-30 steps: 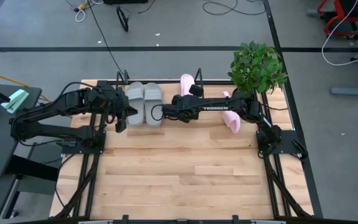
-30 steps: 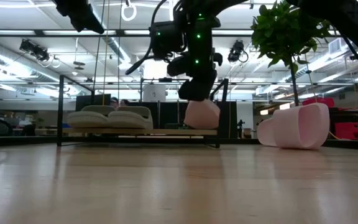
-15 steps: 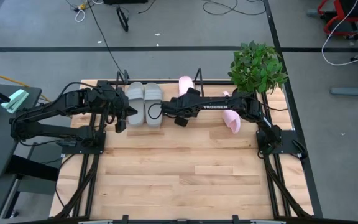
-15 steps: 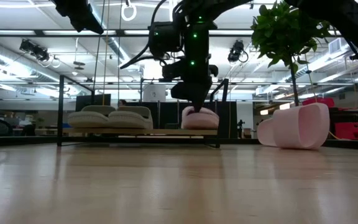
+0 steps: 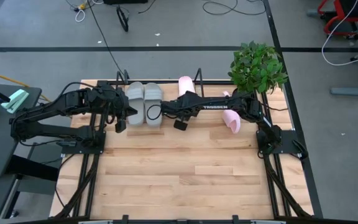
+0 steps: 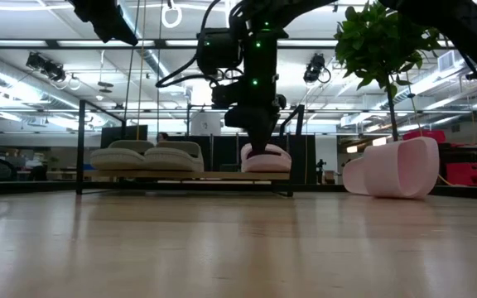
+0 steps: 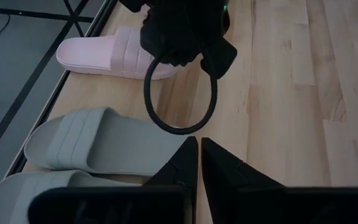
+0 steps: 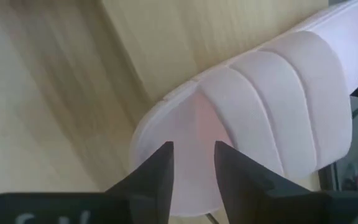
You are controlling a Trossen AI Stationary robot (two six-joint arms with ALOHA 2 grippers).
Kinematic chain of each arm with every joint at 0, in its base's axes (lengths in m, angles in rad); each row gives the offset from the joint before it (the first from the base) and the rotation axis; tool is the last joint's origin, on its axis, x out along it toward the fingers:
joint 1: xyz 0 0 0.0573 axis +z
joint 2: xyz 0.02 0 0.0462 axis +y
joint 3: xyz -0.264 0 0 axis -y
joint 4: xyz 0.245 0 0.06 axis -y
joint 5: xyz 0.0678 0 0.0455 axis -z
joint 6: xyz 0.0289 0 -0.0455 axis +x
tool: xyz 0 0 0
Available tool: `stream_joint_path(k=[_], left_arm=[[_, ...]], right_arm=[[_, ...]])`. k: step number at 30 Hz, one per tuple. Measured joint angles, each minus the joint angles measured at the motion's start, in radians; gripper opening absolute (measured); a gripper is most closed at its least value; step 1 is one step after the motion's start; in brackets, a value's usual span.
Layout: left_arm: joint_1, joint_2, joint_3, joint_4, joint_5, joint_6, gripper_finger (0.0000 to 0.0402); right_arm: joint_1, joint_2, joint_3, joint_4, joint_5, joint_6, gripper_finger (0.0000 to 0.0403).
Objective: Pick and place slides into the shelf
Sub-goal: Put the bottom pink slipper on the shelf, then put the pink slipper on the shelf
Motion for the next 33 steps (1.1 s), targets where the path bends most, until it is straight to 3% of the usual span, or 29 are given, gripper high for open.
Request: stream_joint_path(k=[8, 17, 22, 26, 33], left_arm=[[0.0, 0.0, 0.0, -0.004, 0.0, 0.003, 0.0038], [0.0, 0.0, 0.0, -0.023, 0.0, 0.003, 0.0028], [0.001, 0.0, 0.0, -0.017, -0.001, 0.004, 0.0023], [0.001, 0.0, 0.0, -0.016, -0.009, 0.004, 0.0029], [0.0, 0.0, 0.0, -0.016, -0.024, 0.005, 0.0039]], right_arm=[[0.029, -0.029, 0.097, -0.07, -0.003, -0.037, 0.0152], [0.157, -0.102, 0.154, -0.375, -0.026, 0.09, 0.0154], [0.237, -0.185, 0.077, -0.37, -0.019, 0.233, 0.0154], [0.294, -0.248, -0.034, -0.353, 0.034, 0.437, 0.0151], [0.378, -0.379, -0.369, -0.368, 0.065, 0.737, 0.0141]])
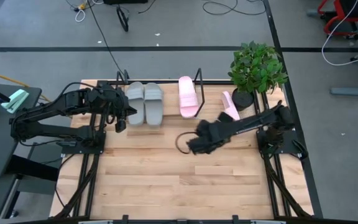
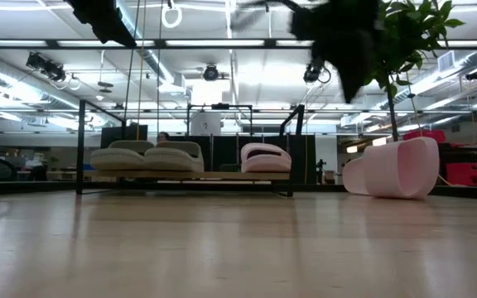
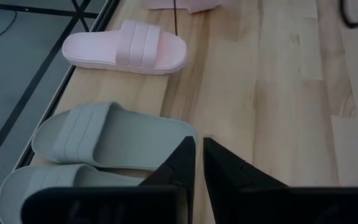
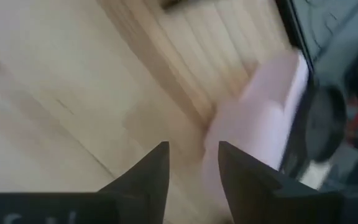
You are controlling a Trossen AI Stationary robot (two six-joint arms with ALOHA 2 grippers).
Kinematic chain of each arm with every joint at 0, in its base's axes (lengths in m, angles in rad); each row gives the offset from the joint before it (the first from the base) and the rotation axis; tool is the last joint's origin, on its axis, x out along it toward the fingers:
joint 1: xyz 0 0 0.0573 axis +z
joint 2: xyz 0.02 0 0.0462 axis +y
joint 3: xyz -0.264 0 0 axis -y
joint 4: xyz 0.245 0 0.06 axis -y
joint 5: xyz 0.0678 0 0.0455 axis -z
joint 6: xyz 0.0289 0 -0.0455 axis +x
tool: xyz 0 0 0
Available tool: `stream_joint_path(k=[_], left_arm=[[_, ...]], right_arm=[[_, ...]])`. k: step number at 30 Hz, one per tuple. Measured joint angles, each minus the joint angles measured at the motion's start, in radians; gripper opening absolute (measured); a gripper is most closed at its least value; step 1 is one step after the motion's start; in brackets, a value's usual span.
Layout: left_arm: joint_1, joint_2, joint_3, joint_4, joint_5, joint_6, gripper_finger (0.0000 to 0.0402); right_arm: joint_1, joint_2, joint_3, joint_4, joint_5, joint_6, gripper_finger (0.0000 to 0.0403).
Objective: Pick and place slides into the shelf
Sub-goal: Put the pink slipper on the shelf
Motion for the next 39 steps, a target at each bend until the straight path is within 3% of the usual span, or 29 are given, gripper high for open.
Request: stream_joint_path(k=[11, 21, 27, 29, 32, 39], left_arm=[[0.0, 0.0, 0.0, 0.0, -0.002, 0.0, 0.0025], [0.0, 0.0, 0.0, 0.0, -0.002, 0.008, 0.0035], [0.0, 0.0, 0.0, 0.009, -0.002, 0.022, 0.0038], [0.0, 0.0, 0.0, 0.008, -0.002, 0.024, 0.0035], [0.0, 0.0, 0.0, 0.008, -0.002, 0.025, 0.003], [0.0, 0.0, 0.0, 0.01, -0.002, 0.024, 0.0024]], right_arm=[[0.009, -0.228, -0.447, 0.092, -0.02, 0.479, 0.0139], [0.011, -0.44, -0.595, 0.222, -0.058, 0.641, 0.014], [0.013, -0.484, -0.652, 0.244, -0.056, 0.672, 0.0142], [0.019, -0.483, -0.663, 0.265, -0.058, 0.601, 0.0142], [0.036, -0.482, -0.664, 0.309, -0.079, 0.371, 0.0142], [0.111, -0.483, -0.63, 0.37, -0.241, -0.376, 0.0129]])
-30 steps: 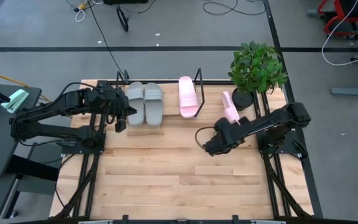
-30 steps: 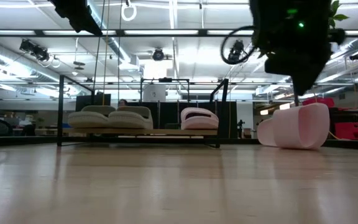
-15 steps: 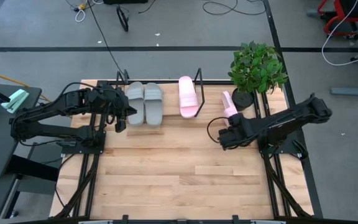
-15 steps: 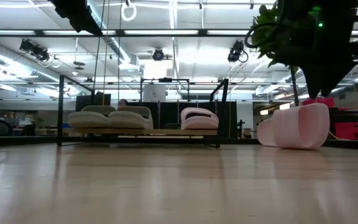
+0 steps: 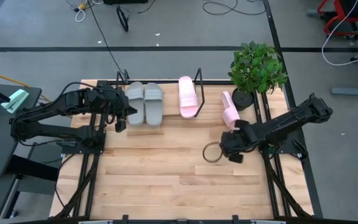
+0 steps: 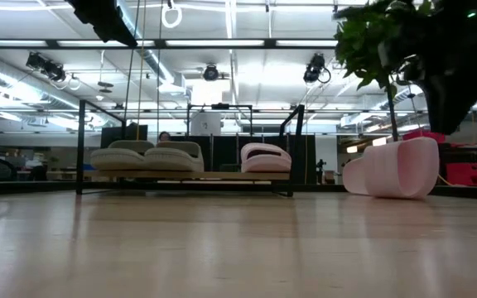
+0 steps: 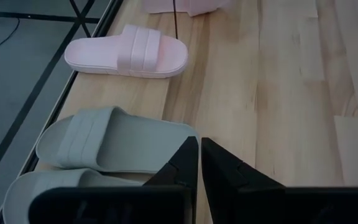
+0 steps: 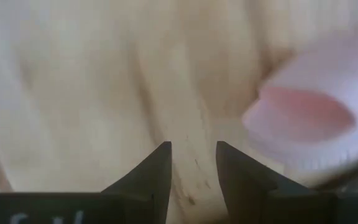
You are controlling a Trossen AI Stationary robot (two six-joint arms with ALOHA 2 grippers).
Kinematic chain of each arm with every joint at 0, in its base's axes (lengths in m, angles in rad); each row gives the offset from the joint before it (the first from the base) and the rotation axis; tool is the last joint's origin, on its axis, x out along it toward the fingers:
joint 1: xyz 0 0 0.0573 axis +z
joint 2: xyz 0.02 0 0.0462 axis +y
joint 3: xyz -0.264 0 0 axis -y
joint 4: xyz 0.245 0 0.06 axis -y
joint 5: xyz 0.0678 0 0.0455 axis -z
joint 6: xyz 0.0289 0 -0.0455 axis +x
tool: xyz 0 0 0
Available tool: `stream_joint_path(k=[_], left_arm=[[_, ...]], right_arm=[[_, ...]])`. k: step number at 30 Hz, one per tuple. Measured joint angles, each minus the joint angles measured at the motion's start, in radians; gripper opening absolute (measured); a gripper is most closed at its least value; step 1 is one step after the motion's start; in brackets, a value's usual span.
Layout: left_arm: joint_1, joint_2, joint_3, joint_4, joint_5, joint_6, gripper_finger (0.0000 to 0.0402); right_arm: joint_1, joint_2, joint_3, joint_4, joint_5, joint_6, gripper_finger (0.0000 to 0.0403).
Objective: Pick and place slides into the shelf
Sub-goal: Put the pink slipper on the shelf
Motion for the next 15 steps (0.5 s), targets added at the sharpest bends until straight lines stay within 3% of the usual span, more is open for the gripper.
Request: stream_joint_path(k=[3, 8, 15], left_arm=[[0.0, 0.0, 0.0, 0.005, 0.0, -0.01, 0.0028], [0.0, 0.0, 0.0, 0.005, 0.0, -0.027, 0.0036], [0.0, 0.0, 0.0, 0.005, 0.0, -0.051, 0.0028]], right_arm=[[0.029, 0.0, 0.005, -0.02, 0.001, -0.189, 0.0124], [0.055, 0.04, 0.006, -0.16, 0.136, -0.397, 0.0119], [0.062, 0.143, 0.006, -0.215, 0.21, -0.784, 0.0125]])
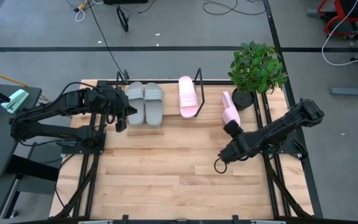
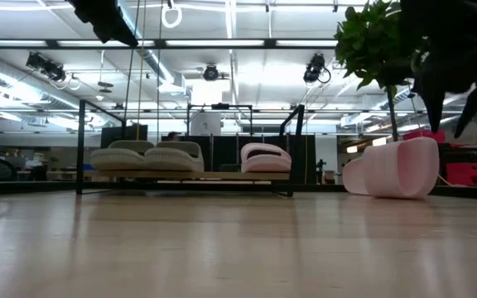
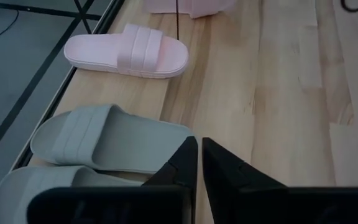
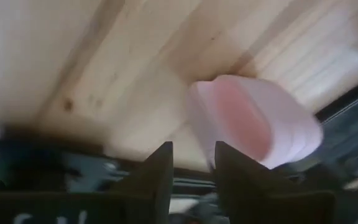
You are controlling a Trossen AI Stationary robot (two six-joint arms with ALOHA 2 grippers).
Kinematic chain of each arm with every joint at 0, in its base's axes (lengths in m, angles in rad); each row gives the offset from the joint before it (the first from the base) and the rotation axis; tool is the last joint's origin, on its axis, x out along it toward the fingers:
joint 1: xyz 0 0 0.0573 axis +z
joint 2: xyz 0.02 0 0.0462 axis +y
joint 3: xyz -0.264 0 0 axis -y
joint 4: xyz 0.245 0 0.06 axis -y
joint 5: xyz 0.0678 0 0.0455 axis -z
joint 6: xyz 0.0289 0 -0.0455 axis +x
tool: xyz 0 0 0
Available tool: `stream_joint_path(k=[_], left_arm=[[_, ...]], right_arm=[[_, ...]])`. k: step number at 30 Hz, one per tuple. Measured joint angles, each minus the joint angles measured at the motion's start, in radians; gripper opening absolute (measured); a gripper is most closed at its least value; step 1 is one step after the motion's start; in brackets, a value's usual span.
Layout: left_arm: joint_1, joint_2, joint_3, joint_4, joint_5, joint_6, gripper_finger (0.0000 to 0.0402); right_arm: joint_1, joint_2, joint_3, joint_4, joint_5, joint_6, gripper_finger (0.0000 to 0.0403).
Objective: Pick and place slides into the shelf
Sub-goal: Put the pink slipper on the shelf
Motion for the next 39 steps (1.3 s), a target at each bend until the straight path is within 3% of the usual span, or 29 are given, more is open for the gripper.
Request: stream_joint_path(k=[6, 12, 18, 23, 34, 39], left_arm=[[0.0, 0.0, 0.0, 0.03, 0.0, -0.004, 0.0021], [0.0, 0.0, 0.0, 0.048, 0.0, -0.017, 0.0028], [0.0, 0.0, 0.0, 0.048, 0.0, -0.035, 0.0036], [0.0, 0.0, 0.0, 0.048, 0.0, -0.062, 0.003], [0.0, 0.0, 0.0, 0.048, 0.0, -0.081, 0.0024], [0.0, 0.0, 0.0, 0.048, 0.0, -0.082, 0.0031]], right_arm=[[-0.014, 0.025, 0.0, -0.002, 0.092, -0.113, 0.0148], [-0.059, 0.015, 0.0, 0.0, -0.016, -0.062, 0.0198], [-0.086, 0.015, 0.0, 0.004, 0.035, -0.181, 0.0254], [-0.128, 0.014, -0.008, 0.041, 0.038, -0.257, 0.0278], [-0.234, 0.014, -0.113, 0.175, 0.077, -0.358, 0.0256], [-0.251, 0.014, -0.172, 0.205, 0.103, -0.322, 0.019]])
